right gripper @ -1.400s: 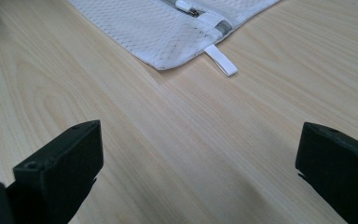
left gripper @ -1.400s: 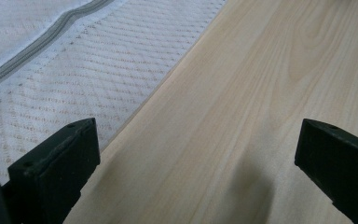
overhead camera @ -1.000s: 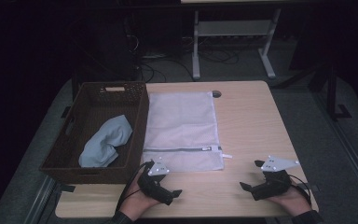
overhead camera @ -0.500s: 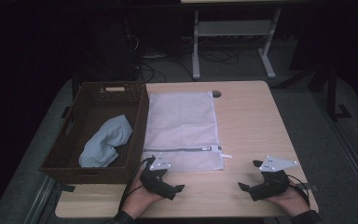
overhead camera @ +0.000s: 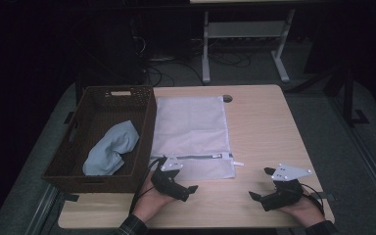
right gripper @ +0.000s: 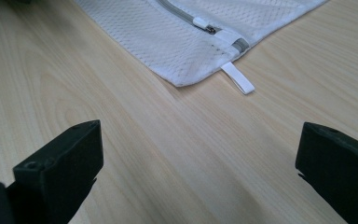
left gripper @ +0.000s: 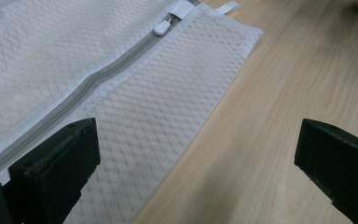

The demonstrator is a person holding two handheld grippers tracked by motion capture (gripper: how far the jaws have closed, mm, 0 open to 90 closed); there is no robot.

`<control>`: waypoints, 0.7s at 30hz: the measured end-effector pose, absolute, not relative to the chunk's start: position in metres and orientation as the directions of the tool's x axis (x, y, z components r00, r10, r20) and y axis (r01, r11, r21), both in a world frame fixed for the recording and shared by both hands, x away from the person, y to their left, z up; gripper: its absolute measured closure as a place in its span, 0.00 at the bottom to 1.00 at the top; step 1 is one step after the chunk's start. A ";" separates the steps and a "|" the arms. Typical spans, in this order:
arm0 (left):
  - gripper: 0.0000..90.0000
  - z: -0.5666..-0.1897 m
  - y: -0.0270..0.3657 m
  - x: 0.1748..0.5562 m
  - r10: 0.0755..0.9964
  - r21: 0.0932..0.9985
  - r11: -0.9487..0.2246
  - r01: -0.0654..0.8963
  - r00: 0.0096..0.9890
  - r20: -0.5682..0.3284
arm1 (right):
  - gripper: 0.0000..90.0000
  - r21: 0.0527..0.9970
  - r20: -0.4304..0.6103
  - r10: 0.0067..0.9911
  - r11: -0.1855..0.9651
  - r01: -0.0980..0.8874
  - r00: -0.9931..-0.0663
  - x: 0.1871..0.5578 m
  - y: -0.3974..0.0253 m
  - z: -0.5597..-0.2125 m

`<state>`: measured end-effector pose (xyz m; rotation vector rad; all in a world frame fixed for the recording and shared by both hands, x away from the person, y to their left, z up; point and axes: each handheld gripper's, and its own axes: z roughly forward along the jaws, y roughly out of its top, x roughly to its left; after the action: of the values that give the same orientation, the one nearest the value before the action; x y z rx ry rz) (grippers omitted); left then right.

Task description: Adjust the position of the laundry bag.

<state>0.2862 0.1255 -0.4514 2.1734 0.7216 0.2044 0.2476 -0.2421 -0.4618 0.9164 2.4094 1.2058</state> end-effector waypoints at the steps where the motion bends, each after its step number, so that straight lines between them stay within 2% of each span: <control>1: 0.00 -0.451 0.125 0.286 0.561 0.752 -0.502 0.428 0.823 -0.094 | 0.00 0.796 0.020 0.657 0.446 0.410 -0.754 0.248 -0.242 -0.462; 21: 0.00 -0.447 0.111 0.314 0.587 0.751 -0.501 0.429 0.806 -0.069 | 0.00 0.794 0.011 0.661 0.451 0.409 -0.750 0.246 -0.241 -0.462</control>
<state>0.3138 0.1110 -0.4472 2.1751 0.7459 0.2479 0.2460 -0.2407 -0.4623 0.9158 2.4052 1.1934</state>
